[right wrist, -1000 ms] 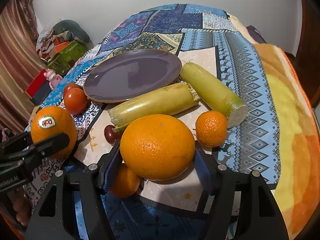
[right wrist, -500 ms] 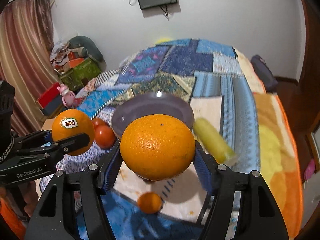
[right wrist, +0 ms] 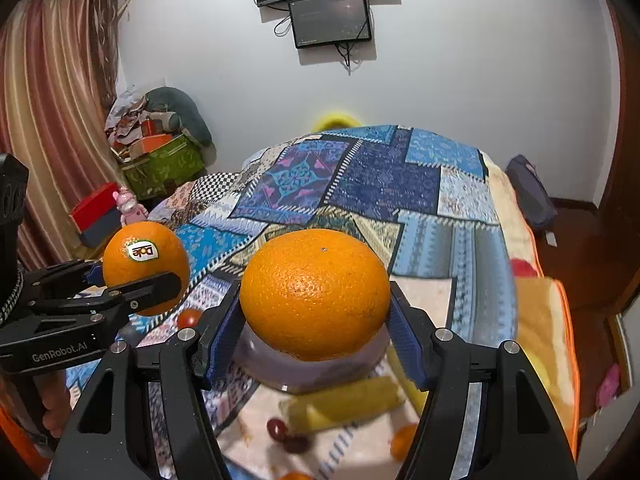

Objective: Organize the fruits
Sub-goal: 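Carry both oranges onto the purple plate and open both tools to release them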

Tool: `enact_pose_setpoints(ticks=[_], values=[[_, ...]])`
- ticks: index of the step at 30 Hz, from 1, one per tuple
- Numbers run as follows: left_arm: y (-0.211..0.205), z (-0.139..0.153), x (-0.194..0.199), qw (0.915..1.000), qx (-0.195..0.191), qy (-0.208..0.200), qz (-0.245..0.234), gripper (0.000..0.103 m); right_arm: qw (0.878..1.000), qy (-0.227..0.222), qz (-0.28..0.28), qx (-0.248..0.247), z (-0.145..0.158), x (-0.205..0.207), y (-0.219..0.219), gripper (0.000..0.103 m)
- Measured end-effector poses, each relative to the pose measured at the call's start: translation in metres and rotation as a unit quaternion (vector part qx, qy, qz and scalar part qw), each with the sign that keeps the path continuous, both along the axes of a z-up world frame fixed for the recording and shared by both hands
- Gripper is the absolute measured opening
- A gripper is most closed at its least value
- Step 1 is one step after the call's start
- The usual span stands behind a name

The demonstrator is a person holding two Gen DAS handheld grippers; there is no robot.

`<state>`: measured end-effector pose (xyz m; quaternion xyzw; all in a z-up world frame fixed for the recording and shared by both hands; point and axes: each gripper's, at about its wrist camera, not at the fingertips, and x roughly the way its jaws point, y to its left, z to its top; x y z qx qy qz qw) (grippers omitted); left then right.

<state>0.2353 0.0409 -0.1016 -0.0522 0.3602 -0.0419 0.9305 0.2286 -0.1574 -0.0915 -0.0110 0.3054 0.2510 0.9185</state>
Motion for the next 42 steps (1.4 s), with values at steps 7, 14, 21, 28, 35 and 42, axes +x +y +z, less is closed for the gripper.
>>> enact_pose_setpoints(ticks=[7,14,21,28,35,42], values=[[0.013,-0.01,0.036,0.9998,-0.007,0.016,0.011,0.056,1.0,0.005,0.001,-0.01,-0.009,0.028,0.016,0.064],[0.017,-0.03,0.069,0.9991,0.011,0.04,0.011,0.056,0.998,0.035,-0.001,-0.05,-0.036,0.06,0.032,0.064],[0.014,-0.062,0.102,0.9964,0.028,0.08,0.005,0.056,0.994,0.076,0.002,-0.083,-0.067,0.088,0.038,0.064],[0.012,-0.087,0.123,0.9928,0.015,0.118,-0.017,0.056,0.986,0.124,0.03,-0.102,-0.089,0.107,0.043,0.064],[0.005,-0.101,0.135,0.9889,0.02,0.143,-0.036,0.056,0.981,0.137,0.042,-0.128,-0.103,0.114,0.049,0.064],[0.001,-0.106,0.137,0.9874,0.024,0.151,-0.041,0.057,0.978,0.148,0.046,-0.139,-0.11,0.114,0.051,0.066]])
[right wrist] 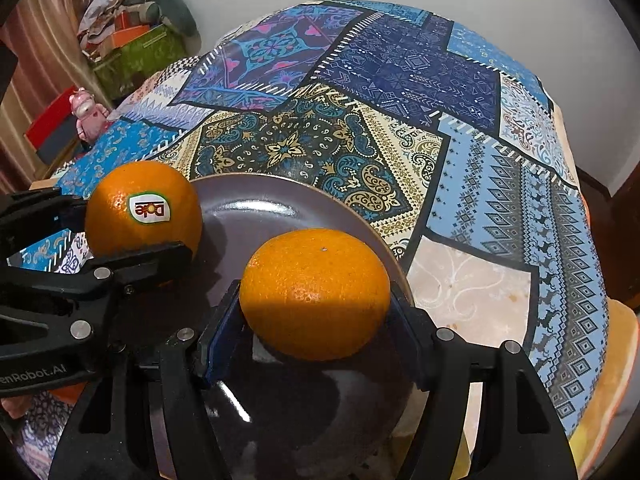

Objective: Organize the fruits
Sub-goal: 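Carry both oranges onto the purple plate and open both tools to release them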

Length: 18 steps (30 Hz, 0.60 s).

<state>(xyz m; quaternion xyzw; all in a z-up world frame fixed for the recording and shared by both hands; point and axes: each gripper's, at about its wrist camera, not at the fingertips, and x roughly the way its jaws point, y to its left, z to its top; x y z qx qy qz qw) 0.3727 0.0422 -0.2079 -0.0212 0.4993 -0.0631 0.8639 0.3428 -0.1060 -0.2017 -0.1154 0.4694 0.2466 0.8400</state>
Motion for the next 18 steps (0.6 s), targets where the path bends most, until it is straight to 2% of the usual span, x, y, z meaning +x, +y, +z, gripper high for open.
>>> enact_pose_setpoints(ticks=[4,11,18], values=[[0.0,0.013,-0.008,0.9997,-0.008,-0.021,-0.004,0.062,1.0,-0.019,0.004,0.005,0.014,-0.005,-0.003,0.066],[0.005,0.043,-0.034,0.9985,-0.006,-0.055,-0.001,0.062,0.999,-0.054,0.005,0.004,0.036,-0.021,-0.014,0.067],[0.019,0.072,-0.07,0.9957,0.009,-0.091,0.013,0.068,0.997,-0.073,-0.008,0.036,0.059,-0.04,-0.036,0.067]])
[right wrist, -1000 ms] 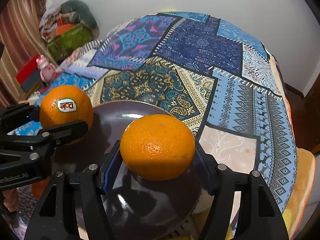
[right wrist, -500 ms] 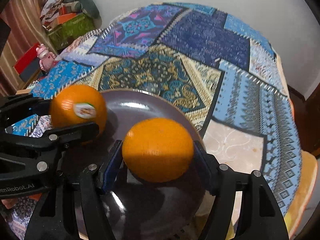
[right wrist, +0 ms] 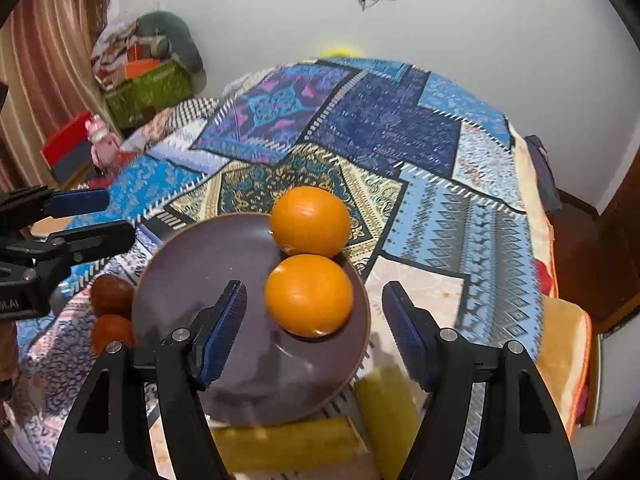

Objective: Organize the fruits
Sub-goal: 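Carry both oranges onto the purple plate and open both tools to release them, then grasp the yellow-green cylinder with the right tool while the left tool grasps a red tomato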

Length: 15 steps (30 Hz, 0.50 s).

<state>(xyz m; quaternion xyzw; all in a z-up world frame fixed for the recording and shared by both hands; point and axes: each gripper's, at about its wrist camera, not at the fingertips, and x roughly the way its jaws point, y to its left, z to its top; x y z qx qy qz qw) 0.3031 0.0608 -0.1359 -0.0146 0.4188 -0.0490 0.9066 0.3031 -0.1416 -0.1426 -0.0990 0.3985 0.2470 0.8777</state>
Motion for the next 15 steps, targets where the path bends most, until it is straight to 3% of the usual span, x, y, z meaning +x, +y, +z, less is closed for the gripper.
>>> enact_pose_setpoints(ticks=[7,15], values=[[0.02,0.004,-0.03,0.9998,0.004,-0.001,0.019,0.071,0.999,-0.016,-0.025,0.018,0.012,-0.021,-0.03,0.068],[0.04,-0.025,-0.048,0.9984,0.018,0.029,0.046,0.071,0.998,-0.01,-0.059,0.017,0.001,-0.036,-0.067,0.068]])
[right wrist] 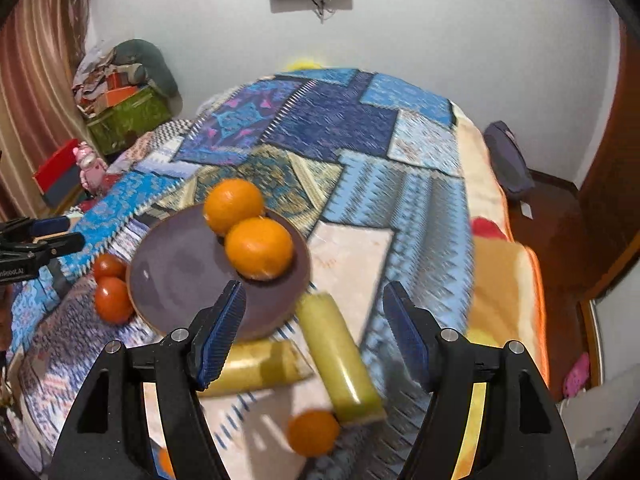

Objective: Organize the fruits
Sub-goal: 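Grasp the yellow-green cylinder with the right tool while the left tool grasps a red tomato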

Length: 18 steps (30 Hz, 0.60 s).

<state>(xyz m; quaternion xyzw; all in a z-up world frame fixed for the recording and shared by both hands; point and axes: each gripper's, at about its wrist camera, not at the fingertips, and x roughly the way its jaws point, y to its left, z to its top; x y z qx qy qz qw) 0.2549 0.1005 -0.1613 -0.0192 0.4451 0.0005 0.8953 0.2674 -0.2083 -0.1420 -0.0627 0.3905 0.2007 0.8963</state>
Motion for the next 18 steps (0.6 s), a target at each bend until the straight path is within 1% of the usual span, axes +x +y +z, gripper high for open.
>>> enact_pose_setpoints(ticks=[4,7,9,11,13,16,18], values=[[0.005,-0.016,-0.002,0.9999,0.0,0.012,0.009,0.071,1.0,0.024,-0.014,-0.005,-0.02,-0.001,-0.016,0.068],[0.007,-0.026,-0.001,0.9997,-0.012,0.023,0.006,0.071,0.998,0.053,-0.018,-0.012,-0.039,0.003,-0.021,0.068],[0.006,-0.03,0.0,0.9995,-0.017,0.027,0.002,0.068,0.998,0.068,-0.015,-0.01,-0.048,0.005,-0.022,0.067],[0.004,-0.035,0.002,0.9993,-0.019,0.032,0.0,0.066,0.997,0.074,-0.015,-0.01,-0.053,0.005,-0.023,0.062],[0.003,-0.039,0.005,0.999,-0.028,0.035,-0.002,0.065,0.997,0.076,-0.017,-0.013,-0.056,0.006,-0.022,0.052],[0.004,-0.04,0.007,0.9987,-0.039,0.033,-0.001,0.065,0.996,0.083,-0.021,-0.004,-0.061,0.01,-0.022,0.046],[0.003,-0.042,0.009,0.9985,-0.044,0.033,-0.002,0.065,0.997,0.081,-0.018,-0.008,-0.062,0.012,-0.019,0.045]])
